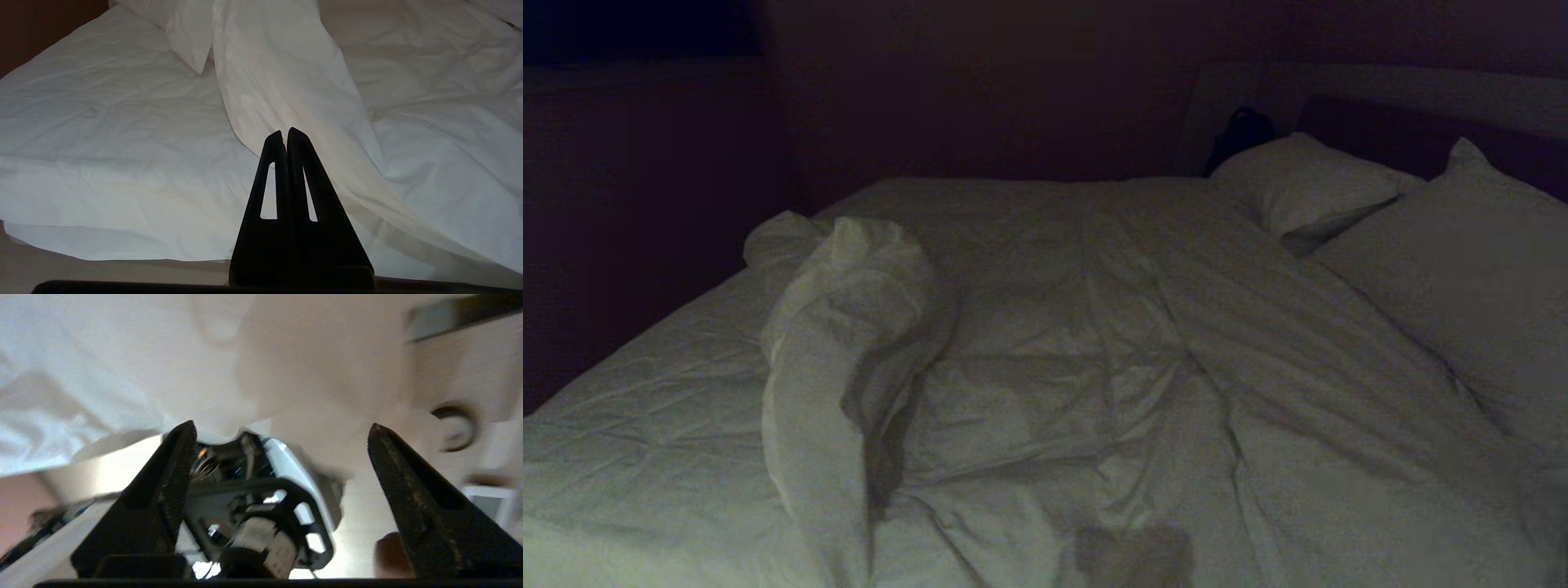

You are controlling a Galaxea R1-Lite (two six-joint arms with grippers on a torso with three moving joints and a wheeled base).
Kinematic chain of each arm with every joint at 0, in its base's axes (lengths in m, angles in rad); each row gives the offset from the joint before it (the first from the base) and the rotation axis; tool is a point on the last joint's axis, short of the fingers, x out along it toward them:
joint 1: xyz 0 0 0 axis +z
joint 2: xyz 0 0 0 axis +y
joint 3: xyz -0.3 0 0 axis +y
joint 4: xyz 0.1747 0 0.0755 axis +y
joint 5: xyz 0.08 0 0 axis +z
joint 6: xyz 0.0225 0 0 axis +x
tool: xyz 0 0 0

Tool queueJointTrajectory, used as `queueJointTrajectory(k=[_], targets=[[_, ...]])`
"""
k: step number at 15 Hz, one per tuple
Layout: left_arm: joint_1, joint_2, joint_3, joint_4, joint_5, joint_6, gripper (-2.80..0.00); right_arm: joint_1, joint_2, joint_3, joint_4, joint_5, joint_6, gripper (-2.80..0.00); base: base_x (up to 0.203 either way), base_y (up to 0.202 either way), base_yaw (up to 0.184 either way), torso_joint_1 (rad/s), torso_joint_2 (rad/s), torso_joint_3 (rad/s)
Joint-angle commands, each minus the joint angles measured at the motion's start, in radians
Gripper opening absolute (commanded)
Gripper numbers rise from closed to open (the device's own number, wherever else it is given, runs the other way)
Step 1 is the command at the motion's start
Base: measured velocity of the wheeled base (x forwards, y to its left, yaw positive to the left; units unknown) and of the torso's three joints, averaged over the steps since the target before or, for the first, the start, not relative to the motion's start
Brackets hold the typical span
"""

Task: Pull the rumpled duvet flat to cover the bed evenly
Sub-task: Flatten the corners of the folded blanket

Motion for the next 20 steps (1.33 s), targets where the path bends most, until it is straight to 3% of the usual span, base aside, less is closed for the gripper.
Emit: queueJointTrajectory(k=[1, 7, 14, 15, 16, 20], targets=[[0.000, 0.000, 0.000, 0.001, 0.000, 0.000, -2.80, 0.000, -0.027, -0.005, -0.036, 0.000, 0.025, 0.00, 0.000, 0.000, 0.000, 0.000, 0.00, 0.000], [0.000, 0.000, 0.000, 0.001, 0.000, 0.000, -2.80, 0.003, -0.046, -0.002, -0.086, 0.006, 0.145, 0.00, 0.000, 0.000, 0.000, 0.000, 0.00, 0.000], [0.000, 0.000, 0.000, 0.001, 0.000, 0.000, -2.80, 0.076, -0.132, 0.032, -0.084, 0.045, 0.150, 0.00, 0.000, 0.000, 0.000, 0.000, 0.00, 0.000], [0.000, 0.000, 0.000, 0.001, 0.000, 0.000, -2.80, 0.084, -0.119, 0.032, -0.084, 0.043, 0.153, -0.53, 0.000, 0.000, 0.000, 0.000, 0.00, 0.000], [0.000, 0.000, 0.000, 0.001, 0.000, 0.000, -2.80, 0.086, -0.113, 0.032, -0.084, 0.042, 0.155, -2.80, 0.000, 0.000, 0.000, 0.000, 0.00, 0.000], [0.000, 0.000, 0.000, 0.001, 0.000, 0.000, -2.80, 0.086, -0.006, 0.027, -0.096, 0.040, 0.164, -2.80, 0.000, 0.000, 0.000, 0.000, 0.00, 0.000]])
